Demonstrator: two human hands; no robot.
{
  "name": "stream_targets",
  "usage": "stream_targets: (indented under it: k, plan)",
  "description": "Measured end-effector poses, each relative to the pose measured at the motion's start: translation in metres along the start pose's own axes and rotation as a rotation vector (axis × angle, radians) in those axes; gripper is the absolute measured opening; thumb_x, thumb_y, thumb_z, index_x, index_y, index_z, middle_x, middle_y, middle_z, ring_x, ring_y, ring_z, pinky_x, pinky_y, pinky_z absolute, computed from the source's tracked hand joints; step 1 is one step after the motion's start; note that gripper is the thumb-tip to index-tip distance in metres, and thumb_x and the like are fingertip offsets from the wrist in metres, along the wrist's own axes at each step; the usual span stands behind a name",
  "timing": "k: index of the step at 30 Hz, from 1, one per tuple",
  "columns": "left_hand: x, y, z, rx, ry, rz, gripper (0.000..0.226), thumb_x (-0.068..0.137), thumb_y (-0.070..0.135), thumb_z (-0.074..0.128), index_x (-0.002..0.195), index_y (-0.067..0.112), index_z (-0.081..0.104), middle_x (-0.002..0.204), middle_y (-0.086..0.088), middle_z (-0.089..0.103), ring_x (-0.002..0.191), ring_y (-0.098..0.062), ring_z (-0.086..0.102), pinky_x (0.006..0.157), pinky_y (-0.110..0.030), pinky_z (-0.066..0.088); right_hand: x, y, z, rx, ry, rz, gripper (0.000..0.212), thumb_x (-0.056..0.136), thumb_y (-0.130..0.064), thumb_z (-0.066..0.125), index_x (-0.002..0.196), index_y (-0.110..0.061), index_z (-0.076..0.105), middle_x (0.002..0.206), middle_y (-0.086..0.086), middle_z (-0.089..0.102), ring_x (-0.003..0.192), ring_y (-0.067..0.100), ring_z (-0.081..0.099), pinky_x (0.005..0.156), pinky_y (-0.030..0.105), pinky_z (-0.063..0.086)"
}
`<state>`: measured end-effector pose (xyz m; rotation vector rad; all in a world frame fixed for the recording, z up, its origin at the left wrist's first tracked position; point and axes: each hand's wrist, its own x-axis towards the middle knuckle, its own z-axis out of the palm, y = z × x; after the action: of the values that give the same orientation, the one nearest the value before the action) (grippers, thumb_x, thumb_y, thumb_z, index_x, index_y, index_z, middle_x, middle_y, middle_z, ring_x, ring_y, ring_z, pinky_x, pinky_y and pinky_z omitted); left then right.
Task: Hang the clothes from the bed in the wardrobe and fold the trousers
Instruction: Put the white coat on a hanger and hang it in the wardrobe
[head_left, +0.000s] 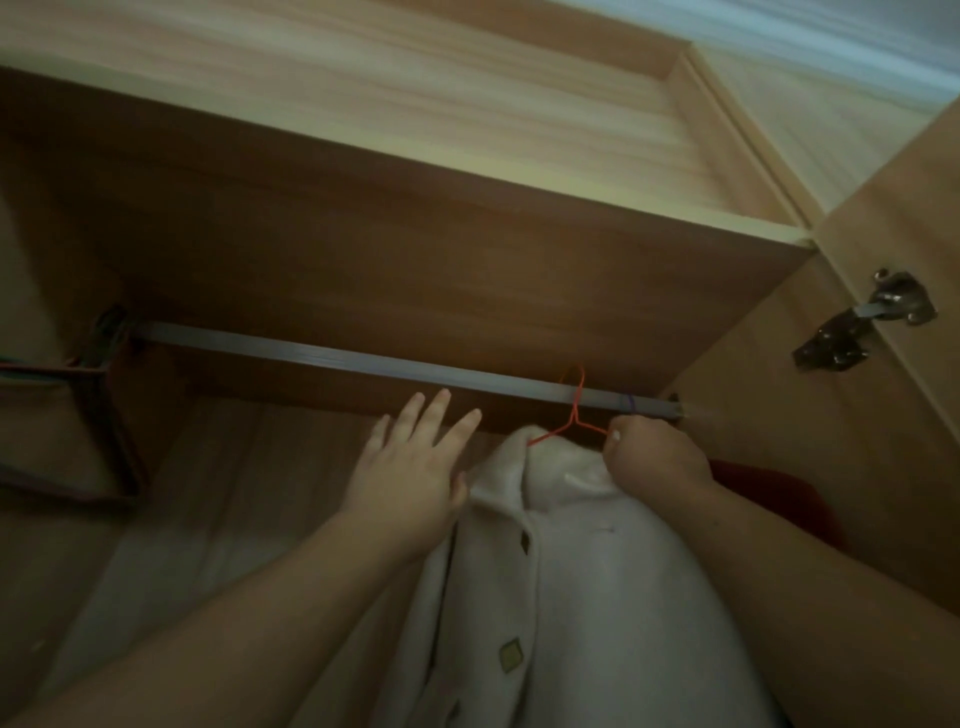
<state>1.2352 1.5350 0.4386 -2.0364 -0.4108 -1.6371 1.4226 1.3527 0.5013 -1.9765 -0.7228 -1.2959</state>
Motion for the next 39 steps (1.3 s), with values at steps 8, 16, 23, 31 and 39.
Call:
stream_targets:
  k: [8, 16, 23, 31, 39]
  plan:
    - [-0.002, 0.007, 0.015, -0.019, -0.058, 0.005, 0.068, 0.098, 0.044, 0.040, 0.157, 0.041, 0.006, 0.168, 0.002, 0.001, 0.154, -0.022, -0.002, 0.123, -0.045, 0.010, -0.003, 0.011, 0.016, -0.063, -0.075, -0.003, 0.026, 0.097, -0.024, 0.041, 0.102, -0.022, 0.066, 0.115, 0.013, 0.067, 0.109, 0.036, 0.063, 0.083, 0.039, 0.047]
    - [-0.017, 0.019, 0.005, -0.064, -0.064, 0.052, 0.067, 0.097, 0.044, 0.041, 0.156, 0.041, 0.010, 0.168, -0.001, 0.005, 0.154, -0.025, 0.001, 0.122, -0.046, 0.015, -0.011, 0.010, 0.002, -0.058, -0.152, -0.012, 0.035, 0.091, -0.045, 0.046, 0.106, -0.023, 0.067, 0.117, 0.011, 0.068, 0.109, 0.035, 0.063, 0.093, 0.045, 0.052]
    - [-0.051, 0.036, -0.006, -0.249, -0.139, -0.020, 0.070, 0.097, 0.044, 0.043, 0.158, 0.038, 0.008, 0.168, 0.000, 0.005, 0.154, -0.025, 0.002, 0.120, -0.049, 0.018, -0.063, -0.011, -0.041, -0.231, -0.169, -0.080, 0.066, 0.100, -0.062, 0.028, 0.137, -0.011, 0.046, 0.131, 0.022, 0.054, 0.119, 0.042, 0.056, 0.095, 0.050, 0.046]
    - [-0.145, 0.122, -0.040, -0.685, -0.185, 0.090, 0.079, 0.086, 0.055, 0.031, 0.158, 0.029, 0.016, 0.164, -0.004, 0.025, 0.151, -0.027, 0.017, 0.121, -0.050, 0.022, -0.243, 0.011, -0.095, -0.330, -0.122, -0.132, 0.069, 0.096, -0.039, 0.045, 0.159, -0.025, 0.020, 0.167, 0.001, 0.016, 0.151, 0.025, 0.017, 0.117, 0.048, 0.031]
    - [-0.297, 0.227, -0.108, -0.964, -0.418, 0.291, 0.079, 0.087, 0.057, 0.028, 0.159, 0.031, 0.008, 0.167, -0.005, 0.016, 0.153, -0.027, 0.012, 0.122, -0.051, 0.019, -0.466, 0.041, -0.183, -0.468, -0.307, 0.099, 0.069, 0.097, -0.043, 0.043, 0.159, -0.033, 0.016, 0.167, -0.003, 0.016, 0.154, 0.017, 0.010, 0.122, 0.033, 0.012]
